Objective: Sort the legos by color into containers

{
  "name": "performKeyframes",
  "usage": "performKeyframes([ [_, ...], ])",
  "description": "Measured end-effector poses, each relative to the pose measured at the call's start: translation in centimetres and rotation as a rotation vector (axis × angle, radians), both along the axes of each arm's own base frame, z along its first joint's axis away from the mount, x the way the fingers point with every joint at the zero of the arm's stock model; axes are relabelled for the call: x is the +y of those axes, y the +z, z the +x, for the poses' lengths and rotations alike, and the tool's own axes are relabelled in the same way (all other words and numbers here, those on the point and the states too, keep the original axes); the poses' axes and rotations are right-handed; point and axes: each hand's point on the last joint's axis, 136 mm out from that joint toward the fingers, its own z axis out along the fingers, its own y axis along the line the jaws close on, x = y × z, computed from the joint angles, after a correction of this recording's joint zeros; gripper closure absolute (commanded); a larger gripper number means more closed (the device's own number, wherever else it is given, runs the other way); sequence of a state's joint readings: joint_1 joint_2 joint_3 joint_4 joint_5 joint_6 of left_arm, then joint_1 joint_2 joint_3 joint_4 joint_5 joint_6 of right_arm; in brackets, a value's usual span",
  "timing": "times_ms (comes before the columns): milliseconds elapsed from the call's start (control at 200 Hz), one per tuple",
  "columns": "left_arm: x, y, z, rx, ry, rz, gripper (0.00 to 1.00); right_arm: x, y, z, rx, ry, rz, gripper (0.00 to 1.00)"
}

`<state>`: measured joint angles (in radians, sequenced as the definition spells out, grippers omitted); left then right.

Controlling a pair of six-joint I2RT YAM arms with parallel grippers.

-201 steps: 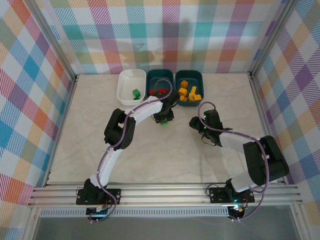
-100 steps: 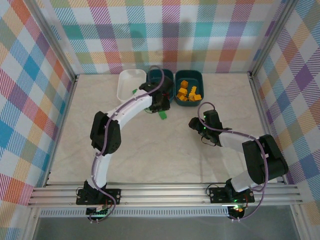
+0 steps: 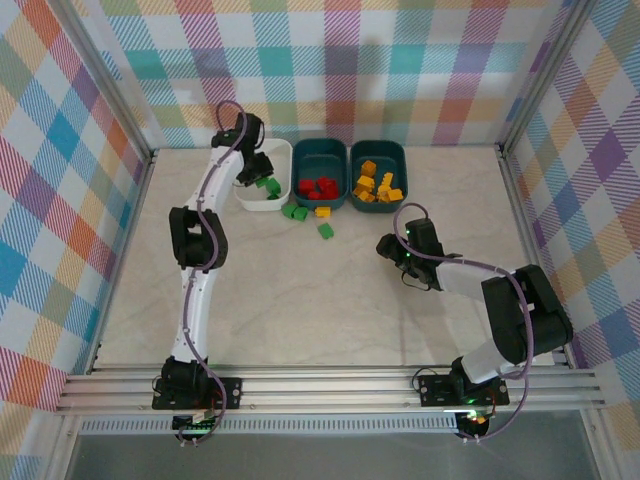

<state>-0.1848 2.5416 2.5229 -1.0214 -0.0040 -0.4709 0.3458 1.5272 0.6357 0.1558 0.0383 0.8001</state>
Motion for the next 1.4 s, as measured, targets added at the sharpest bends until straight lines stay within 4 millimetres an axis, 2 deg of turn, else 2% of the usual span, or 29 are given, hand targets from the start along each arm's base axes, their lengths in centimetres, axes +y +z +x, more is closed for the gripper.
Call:
performKeyframes([
  [70,-0.3,-0.5,-0.2,0.017,-0.017,-0.011,0.49,0.1,0.0,0.0,0.001,0.003,0.003,0.26],
  [95,-0.4,-0.5,-0.3,0.019,-0.018,-0.019,0.42,0.1,0.0,0.0,0.001,0.004,0.004,0.25],
  [230,-1.6,0.3,0.0,-0.003,-0.06,-0.059,0.19,0.2,0.0,-0.1,0.001,0.01,0.005,0.25],
  [295,-2.1,1.0,-0.2,-0.014,-0.079,-0.07,0.14,0.2,0.0,-0.1,0.002,0.013,0.008,0.25],
  [360,-2.6,2.1,-0.5,-0.037,-0.097,-0.07,0.14,0.3,-0.1,-0.1,0.006,0.015,0.01,0.25],
  [455,-4.4,3.9,-2.7,-0.055,-0.132,-0.055,0.13,0.3,-0.3,-0.2,0.011,0.017,0.011,0.25],
  [560,-8.5,5.6,-6.7,-0.073,-0.205,0.0,0.13,0.3,-0.4,-0.2,0.016,0.017,0.009,0.25],
  [630,-12.9,5.9,-9.4,-0.089,-0.283,0.029,0.13,0.3,-0.5,-0.2,0.016,0.017,0.009,0.25],
  [730,-18.9,4.3,-13.1,-0.079,-0.399,0.051,0.15,0.4,-0.4,-0.2,0.018,0.017,0.013,0.25],
  [780,-20.9,2.9,-14.5,-0.056,-0.433,0.06,0.18,0.4,-0.5,-0.2,0.019,0.017,0.014,0.25],
  [825,-21.9,1.6,-15.1,-0.034,-0.444,0.065,0.21,0.4,-0.5,-0.3,0.019,0.019,0.017,0.26],
  [915,-21.8,-1.3,-14.9,0.016,-0.413,0.085,0.24,0.4,-0.5,-0.2,0.019,0.019,0.016,0.25],
  [1000,-20.5,-4.0,-14.2,0.063,-0.362,0.116,0.26,0.4,-0.5,-0.3,0.02,0.019,0.016,0.25],
  [1080,-19.2,-5.7,-14.1,0.102,-0.317,0.15,0.26,0.4,-0.5,-0.3,0.02,0.019,0.016,0.25],
  [1240,-17.8,-6.7,-13.7,0.121,-0.25,0.181,0.29,0.4,-0.5,-0.3,0.02,0.019,0.016,0.27],
  [1400,-17.7,-6.9,-13.2,0.119,-0.214,0.197,0.42,0.4,-0.5,-0.3,0.02,0.019,0.016,0.28],
])
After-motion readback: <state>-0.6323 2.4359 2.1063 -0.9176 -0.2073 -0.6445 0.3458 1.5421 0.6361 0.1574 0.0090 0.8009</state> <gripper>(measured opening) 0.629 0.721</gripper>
